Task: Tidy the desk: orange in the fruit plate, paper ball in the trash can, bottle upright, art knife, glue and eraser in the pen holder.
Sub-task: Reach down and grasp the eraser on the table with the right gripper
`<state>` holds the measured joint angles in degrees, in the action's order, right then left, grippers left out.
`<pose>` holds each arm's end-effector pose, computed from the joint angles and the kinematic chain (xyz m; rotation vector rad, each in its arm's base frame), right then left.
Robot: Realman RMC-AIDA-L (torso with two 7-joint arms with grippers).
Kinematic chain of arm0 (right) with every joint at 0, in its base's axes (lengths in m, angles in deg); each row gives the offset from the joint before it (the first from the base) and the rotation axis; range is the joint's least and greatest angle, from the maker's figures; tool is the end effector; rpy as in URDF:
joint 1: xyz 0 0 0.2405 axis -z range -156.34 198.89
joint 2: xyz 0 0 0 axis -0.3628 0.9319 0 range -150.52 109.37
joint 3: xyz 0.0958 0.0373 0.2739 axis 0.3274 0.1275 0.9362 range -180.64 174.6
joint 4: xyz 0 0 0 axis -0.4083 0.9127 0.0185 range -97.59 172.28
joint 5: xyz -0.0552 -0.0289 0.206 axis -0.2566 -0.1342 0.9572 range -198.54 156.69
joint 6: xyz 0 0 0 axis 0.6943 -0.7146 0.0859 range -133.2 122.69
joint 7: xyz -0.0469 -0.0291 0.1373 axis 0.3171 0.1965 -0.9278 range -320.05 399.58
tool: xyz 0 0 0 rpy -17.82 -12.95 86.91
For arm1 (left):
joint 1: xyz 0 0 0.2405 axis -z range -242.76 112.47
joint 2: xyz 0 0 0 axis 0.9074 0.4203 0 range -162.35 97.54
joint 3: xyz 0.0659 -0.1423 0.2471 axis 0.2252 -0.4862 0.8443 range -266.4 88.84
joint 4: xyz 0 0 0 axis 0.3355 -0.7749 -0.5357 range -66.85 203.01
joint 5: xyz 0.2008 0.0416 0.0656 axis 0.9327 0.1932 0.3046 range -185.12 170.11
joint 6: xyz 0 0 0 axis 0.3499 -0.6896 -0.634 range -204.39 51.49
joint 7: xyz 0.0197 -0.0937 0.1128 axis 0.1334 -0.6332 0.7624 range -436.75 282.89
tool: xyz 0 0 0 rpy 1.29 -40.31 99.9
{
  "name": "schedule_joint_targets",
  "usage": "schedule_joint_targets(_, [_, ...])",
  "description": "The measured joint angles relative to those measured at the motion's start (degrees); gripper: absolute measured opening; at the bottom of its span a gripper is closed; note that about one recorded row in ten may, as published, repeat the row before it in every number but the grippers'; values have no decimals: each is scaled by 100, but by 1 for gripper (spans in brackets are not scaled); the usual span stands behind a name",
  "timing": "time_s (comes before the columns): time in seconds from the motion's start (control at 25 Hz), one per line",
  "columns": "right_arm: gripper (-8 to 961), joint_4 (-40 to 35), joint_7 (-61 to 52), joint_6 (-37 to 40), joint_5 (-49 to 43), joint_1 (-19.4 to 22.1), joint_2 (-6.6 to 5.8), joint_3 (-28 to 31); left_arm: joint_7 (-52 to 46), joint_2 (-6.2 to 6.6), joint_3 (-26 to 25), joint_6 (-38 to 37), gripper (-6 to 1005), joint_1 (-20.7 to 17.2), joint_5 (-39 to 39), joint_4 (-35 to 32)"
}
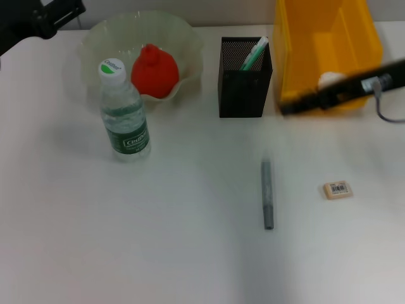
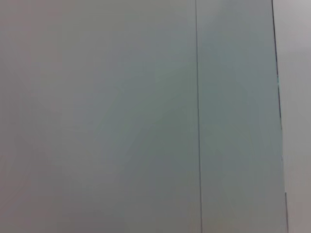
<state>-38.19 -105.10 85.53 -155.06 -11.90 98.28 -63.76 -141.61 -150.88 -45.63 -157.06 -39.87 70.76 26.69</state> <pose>0.2103 0.3878 0.0217 -2.5596 1.2132 0.0493 -0.2772 0.3828 0.0545 -2.1413 -0.3013 -1.0418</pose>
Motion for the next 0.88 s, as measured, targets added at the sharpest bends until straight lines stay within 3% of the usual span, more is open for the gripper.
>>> schedule_joint_targets(0.12, [551, -33, -621, 680, -1222, -337, -8, -8, 0, 3, 9, 22, 741, 83, 9, 35])
schedule_joint_targets(0.24, [596, -7, -835, 910, -1835, -448, 22, -111, 18, 2, 17, 36, 741, 180, 16, 43])
schedule_joint_targets(0.68, [590, 958, -901, 131, -1982, -641, 33, -852, 225, 2, 18, 37, 741, 255, -6, 261])
schedule_joint_targets(0.88, [596, 1258, -998, 123, -2285, -859, 32, -917, 227, -3, -23, 0, 741, 196, -6, 279])
